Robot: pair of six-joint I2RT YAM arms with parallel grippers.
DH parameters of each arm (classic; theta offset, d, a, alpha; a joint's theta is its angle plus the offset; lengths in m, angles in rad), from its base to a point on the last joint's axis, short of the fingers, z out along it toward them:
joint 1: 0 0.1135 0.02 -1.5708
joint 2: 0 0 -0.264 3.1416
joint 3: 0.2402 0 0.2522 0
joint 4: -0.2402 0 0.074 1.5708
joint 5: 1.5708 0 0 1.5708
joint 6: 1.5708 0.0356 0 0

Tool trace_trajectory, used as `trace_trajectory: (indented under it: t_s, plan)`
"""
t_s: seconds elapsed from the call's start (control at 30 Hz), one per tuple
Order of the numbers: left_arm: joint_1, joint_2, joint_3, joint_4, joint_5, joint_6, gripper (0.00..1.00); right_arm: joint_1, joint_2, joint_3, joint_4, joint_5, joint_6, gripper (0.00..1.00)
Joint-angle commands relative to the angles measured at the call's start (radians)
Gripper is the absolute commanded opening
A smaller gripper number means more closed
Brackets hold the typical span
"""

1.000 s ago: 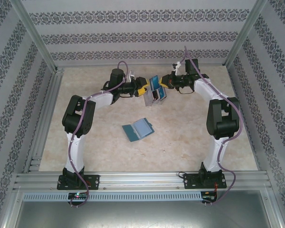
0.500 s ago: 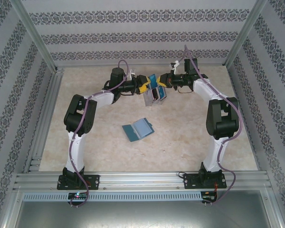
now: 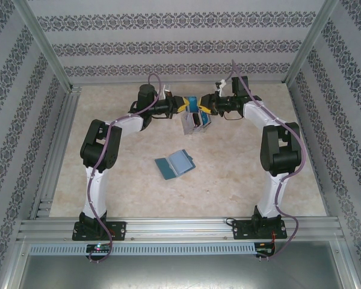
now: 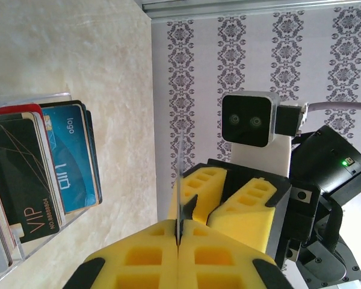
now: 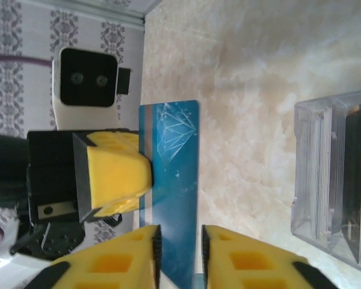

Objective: Put the credit cards into the card holder
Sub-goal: Pick up the credit card from the storage box, then rotate the card holder at the center of the table.

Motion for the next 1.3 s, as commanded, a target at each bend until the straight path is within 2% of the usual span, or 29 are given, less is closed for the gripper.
trace_trajectory:
  t_s: [0.0, 0.13, 0.43, 0.5, 0.57, 0.67, 0.7, 0.73, 0.77, 0.83, 0.87, 1.07, 1.17, 1.27]
  plan:
    - [-0.005, -0.03, -0.019, 0.039, 0.011, 0.014, 0.0, -0.007, -0.041, -0.044, 0.075, 0.022, 0.045, 0.38]
    - [-0.004, -0.041, -0.031, 0.042, 0.014, 0.012, 0.0, 0.013, -0.022, -0.053, 0.123, 0.011, 0.082, 0.42]
    - [-0.006, -0.047, -0.036, 0.067, 0.03, -0.008, 0.0, 0.054, 0.032, -0.007, 0.168, -0.022, 0.132, 0.37]
    - [-0.006, -0.05, -0.036, 0.065, 0.035, -0.006, 0.0, 0.057, 0.035, -0.006, 0.172, -0.022, 0.134, 0.3]
    - [-0.006, -0.055, -0.037, 0.047, 0.037, 0.007, 0.0, 0.057, 0.027, -0.012, 0.178, -0.019, 0.136, 0.16]
    - [-0.006, -0.06, -0.043, 0.028, 0.036, 0.026, 0.0, 0.055, 0.017, -0.019, 0.174, -0.02, 0.131, 0.04]
    - [-0.005, -0.061, -0.047, 0.021, 0.039, 0.032, 0.03, 0.056, 0.014, -0.022, 0.173, -0.022, 0.13, 0.01]
    - [-0.003, -0.063, -0.048, 0.004, 0.041, 0.041, 0.14, 0.055, 0.007, -0.032, 0.175, -0.019, 0.125, 0.0]
    - [-0.001, -0.067, -0.052, -0.021, 0.046, 0.06, 0.27, 0.055, -0.004, -0.047, 0.176, -0.015, 0.12, 0.0]
    - [0.005, -0.088, -0.069, -0.096, 0.049, 0.122, 0.37, 0.055, -0.033, -0.082, 0.161, -0.006, 0.096, 0.0]
    - [0.009, -0.104, -0.086, -0.144, 0.047, 0.164, 0.38, 0.054, -0.051, -0.106, 0.146, 0.002, 0.078, 0.0]
    - [0.022, -0.231, -0.181, -0.544, -0.017, 0.499, 0.4, 0.077, -0.212, -0.315, -0.022, 0.059, -0.068, 0.0]
    - [0.022, -0.282, -0.234, -0.69, -0.057, 0.612, 0.4, 0.124, -0.295, -0.424, -0.152, 0.097, -0.16, 0.0]
    - [0.021, -0.321, -0.297, -0.788, -0.082, 0.689, 0.39, 0.178, -0.378, -0.546, -0.215, 0.11, -0.183, 0.0]
